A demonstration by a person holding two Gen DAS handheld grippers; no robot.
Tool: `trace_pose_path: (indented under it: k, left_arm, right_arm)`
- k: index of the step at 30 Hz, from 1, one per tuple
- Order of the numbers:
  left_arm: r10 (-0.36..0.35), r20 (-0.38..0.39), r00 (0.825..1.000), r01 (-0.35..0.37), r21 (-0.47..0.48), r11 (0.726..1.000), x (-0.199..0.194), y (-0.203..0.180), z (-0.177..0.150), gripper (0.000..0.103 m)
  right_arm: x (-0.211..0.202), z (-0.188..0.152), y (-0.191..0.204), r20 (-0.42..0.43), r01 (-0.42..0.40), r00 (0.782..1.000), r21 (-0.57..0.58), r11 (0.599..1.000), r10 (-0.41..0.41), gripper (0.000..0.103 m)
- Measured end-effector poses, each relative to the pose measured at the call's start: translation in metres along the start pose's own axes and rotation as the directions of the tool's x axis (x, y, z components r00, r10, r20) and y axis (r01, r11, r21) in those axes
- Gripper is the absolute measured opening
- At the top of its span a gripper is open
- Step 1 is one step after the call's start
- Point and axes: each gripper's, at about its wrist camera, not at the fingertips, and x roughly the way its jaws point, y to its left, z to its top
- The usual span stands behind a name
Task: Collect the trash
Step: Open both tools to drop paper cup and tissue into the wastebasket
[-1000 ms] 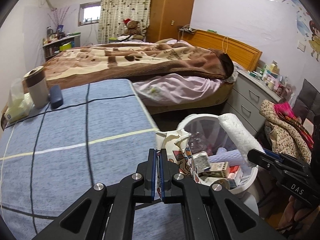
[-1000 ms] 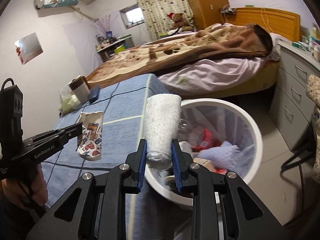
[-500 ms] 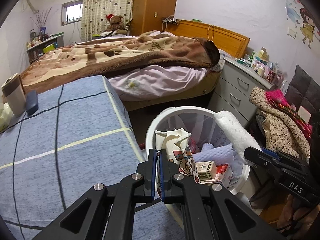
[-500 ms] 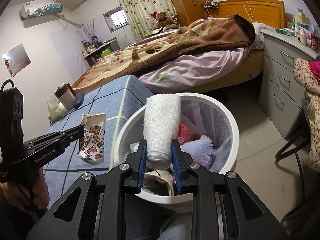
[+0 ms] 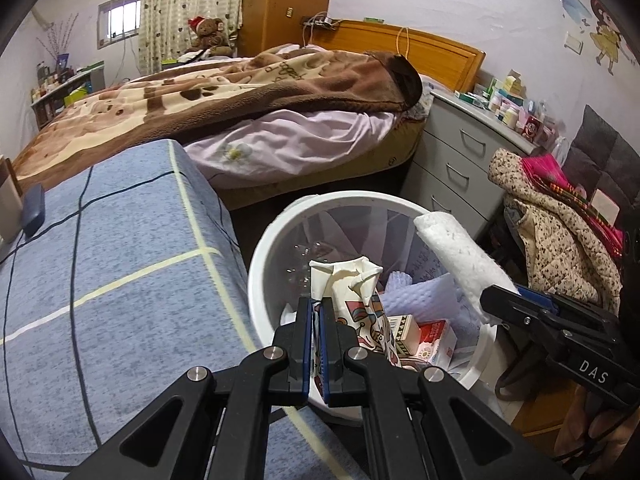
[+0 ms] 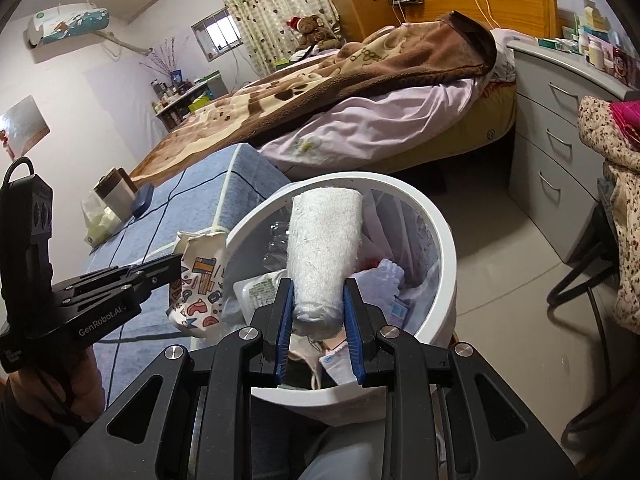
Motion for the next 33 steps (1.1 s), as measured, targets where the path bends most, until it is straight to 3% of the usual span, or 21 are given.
trace_pose_path:
  k: [14,19,24,33]
  left_arm:
    - [-0.036,-0.017,0.999,0.036,-0.007,0.999,0.022,-0.002,0.007,0.004]
    - [-0.047,-0.022,0.999,0.047,-0.017,0.999,0.026,0.000,0.009,0.014]
    - [-0.060,-0.003,0.998,0.060,-0.021,0.998,0.022,0.002,0.010,0.030]
    - [-0.048,0.016,0.999,0.049,-0.031,0.998,0.003,0.008,0.004,0.031]
  right_arm:
    - [0.005,0.003,-0.003,-0.031,0.046,0.998,-0.016,0.999,-0.047,0.027]
    - [0.003,0.003,-0.004,-0.026,0.049,0.998,-0.024,0.999,-0.049,0.031]
    - [0.000,0.004,-0.003,-0.019,0.048,0.999,-0.022,0.999,-0.048,0.038]
    - [-0.007,0.004,0.012,-0.006,0.036,0.999,-0.054,0.998,-0.036,0.038]
